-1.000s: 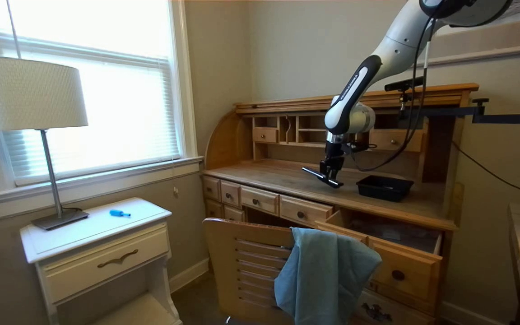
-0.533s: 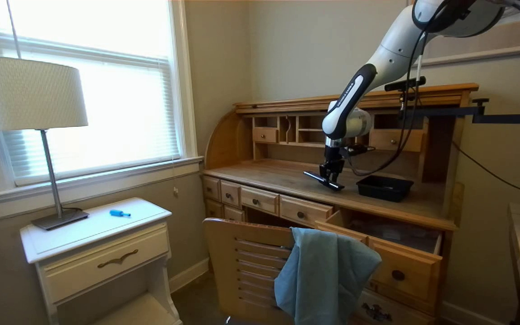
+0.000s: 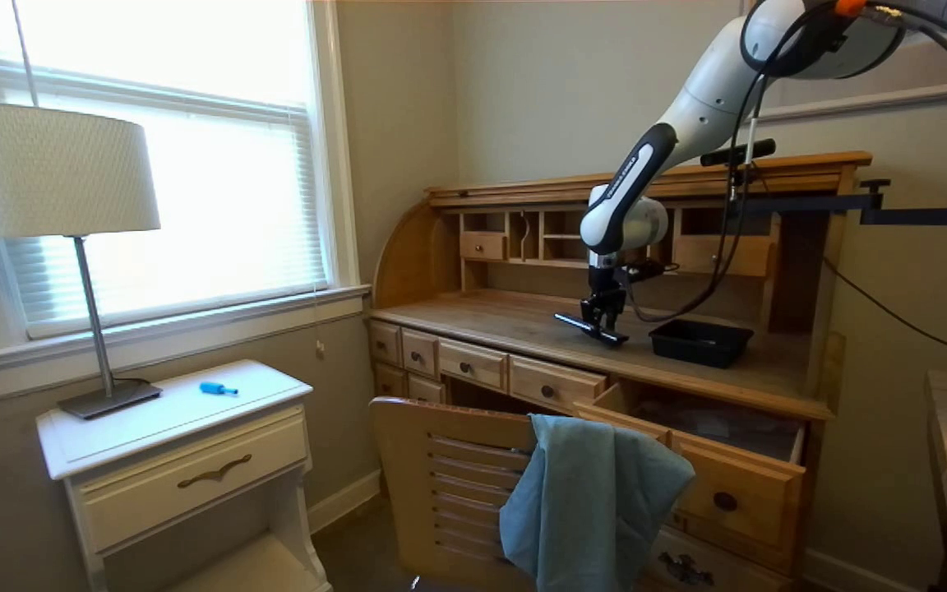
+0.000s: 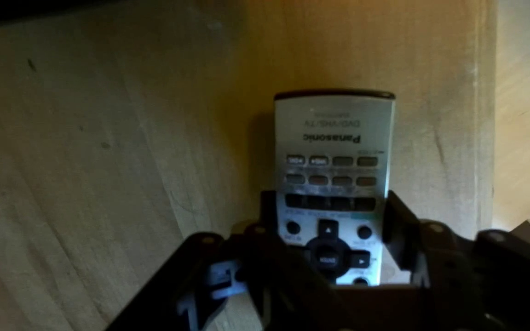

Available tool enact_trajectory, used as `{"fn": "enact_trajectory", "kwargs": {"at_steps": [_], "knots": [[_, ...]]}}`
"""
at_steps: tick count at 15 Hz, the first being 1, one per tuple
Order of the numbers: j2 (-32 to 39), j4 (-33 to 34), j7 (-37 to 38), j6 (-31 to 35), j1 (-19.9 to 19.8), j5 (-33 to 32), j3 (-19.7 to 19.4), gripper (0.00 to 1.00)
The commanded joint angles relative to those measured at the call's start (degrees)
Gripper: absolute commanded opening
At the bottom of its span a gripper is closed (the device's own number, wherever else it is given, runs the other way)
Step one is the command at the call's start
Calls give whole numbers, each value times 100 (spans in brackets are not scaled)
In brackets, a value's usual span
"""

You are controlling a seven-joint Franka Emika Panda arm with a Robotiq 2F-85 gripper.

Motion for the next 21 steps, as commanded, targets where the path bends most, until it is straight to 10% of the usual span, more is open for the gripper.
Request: {"fn": "enact_trajectory", "kwargs": {"at_steps": [1, 13, 14, 21], "knots": [[286, 535, 184, -408, 137, 3, -160, 31], [757, 1278, 259, -763, 160, 11, -236, 31], [765, 1313, 277, -793, 161, 10, -250, 81], [674, 1223, 491, -706, 224, 6, -319, 100]]}}
